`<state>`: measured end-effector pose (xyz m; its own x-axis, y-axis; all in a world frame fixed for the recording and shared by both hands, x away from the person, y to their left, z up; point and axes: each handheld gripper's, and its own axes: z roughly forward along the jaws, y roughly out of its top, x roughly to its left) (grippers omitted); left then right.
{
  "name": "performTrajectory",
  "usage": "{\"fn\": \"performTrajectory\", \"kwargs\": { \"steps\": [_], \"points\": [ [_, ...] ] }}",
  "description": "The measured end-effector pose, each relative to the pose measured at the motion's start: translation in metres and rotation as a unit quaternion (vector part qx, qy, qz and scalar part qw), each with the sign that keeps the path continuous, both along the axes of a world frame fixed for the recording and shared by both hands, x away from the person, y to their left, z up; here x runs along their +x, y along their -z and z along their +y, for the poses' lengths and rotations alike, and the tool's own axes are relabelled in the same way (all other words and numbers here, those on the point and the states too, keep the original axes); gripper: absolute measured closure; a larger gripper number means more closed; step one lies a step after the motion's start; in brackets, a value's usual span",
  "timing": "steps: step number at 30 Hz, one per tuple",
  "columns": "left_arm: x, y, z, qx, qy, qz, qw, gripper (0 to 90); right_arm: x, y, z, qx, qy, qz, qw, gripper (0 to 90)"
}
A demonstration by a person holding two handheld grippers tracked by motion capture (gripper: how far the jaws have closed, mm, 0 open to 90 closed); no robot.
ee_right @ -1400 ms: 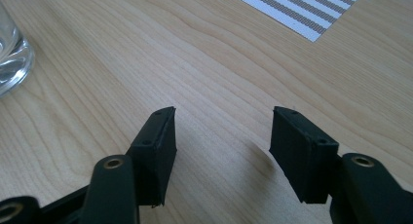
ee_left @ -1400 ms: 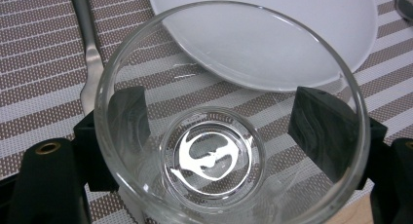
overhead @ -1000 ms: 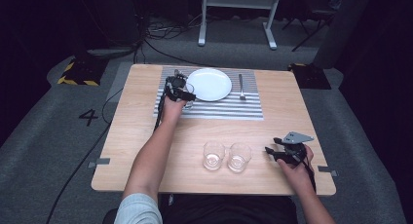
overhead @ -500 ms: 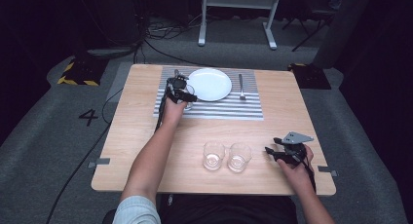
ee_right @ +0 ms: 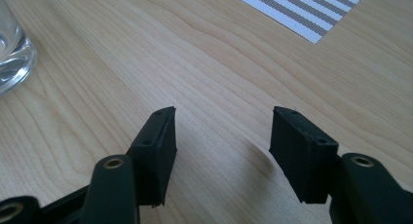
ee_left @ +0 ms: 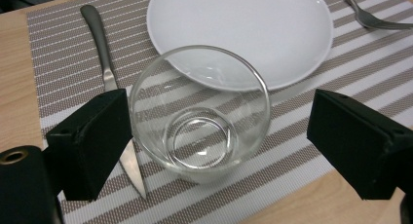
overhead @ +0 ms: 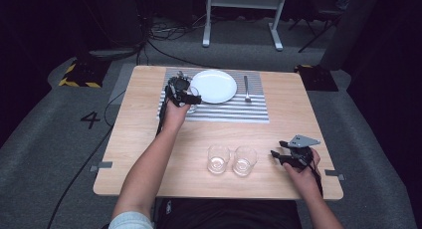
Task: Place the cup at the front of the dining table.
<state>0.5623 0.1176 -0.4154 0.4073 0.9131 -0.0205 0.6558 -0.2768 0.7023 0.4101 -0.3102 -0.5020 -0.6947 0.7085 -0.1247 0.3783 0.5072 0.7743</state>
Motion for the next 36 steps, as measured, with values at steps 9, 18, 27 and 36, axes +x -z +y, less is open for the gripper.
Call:
{"fn": "performTrajectory", "kwargs": {
  "steps": [9, 18, 27, 36],
  "points": [
    [-0.03, -0.017, 0.002, -0.001, 0.022, -0.012, 0.9997, 11.0, 0.001, 0.0, -0.001, 0.002, -0.002, 0.007, 1.0, 43.2],
    [-0.059, -0.028, 0.007, -0.008, 0.053, -0.008, 0.9985, 12.7, 0.001, 0.0, -0.001, 0.005, -0.001, 0.008, 1.0, 43.2],
    [-0.096, -0.041, 0.01, -0.025, 0.087, -0.02, 0.9957, 15.1, 0.001, 0.0, -0.001, 0.005, 0.0, 0.01, 0.9999, 43.1],
    [-0.123, -0.04, 0.021, -0.025, 0.093, -0.021, 0.9951, 15.5, 0.001, 0.0, -0.001, 0.006, -0.001, 0.011, 0.9999, 43.1]
  ]
}}
